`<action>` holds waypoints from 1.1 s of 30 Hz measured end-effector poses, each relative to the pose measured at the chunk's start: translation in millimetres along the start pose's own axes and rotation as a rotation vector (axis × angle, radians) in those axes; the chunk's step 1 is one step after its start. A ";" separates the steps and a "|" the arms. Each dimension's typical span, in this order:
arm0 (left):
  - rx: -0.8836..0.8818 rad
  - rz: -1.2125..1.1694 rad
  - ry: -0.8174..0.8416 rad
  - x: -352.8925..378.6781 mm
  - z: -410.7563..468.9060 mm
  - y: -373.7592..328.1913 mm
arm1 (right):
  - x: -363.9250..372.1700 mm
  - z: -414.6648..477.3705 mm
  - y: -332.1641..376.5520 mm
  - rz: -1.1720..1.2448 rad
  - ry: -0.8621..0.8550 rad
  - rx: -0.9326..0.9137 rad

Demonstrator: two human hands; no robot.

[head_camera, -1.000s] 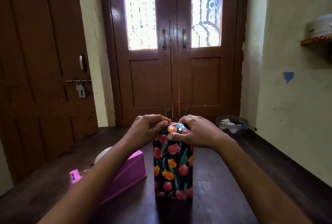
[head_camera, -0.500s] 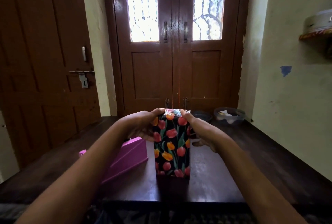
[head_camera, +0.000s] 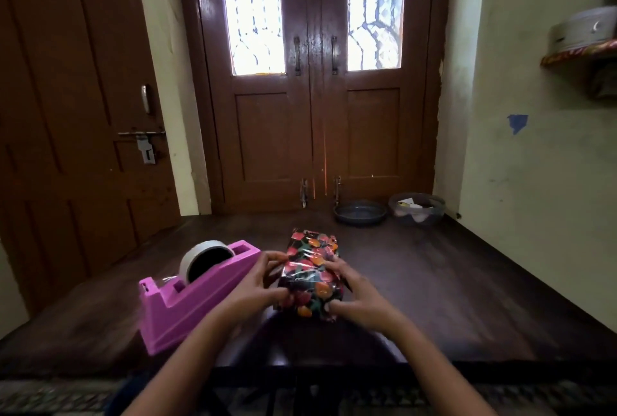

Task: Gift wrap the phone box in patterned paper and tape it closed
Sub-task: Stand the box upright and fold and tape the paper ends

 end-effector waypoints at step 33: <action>-0.002 0.228 -0.289 -1.5 49.1 -9.6 | -46.6 35.4 -36.2 0.175 -0.302 0.270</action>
Point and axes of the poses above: each hand's wrist, its own z-axis towards the middle knuckle, its own x-axis out of the palm, y = z × x, the point moved 9 cm from there along z, towards the middle knuckle, and after that the axes turned 5 degrees about -x, right-handed, at the moved point
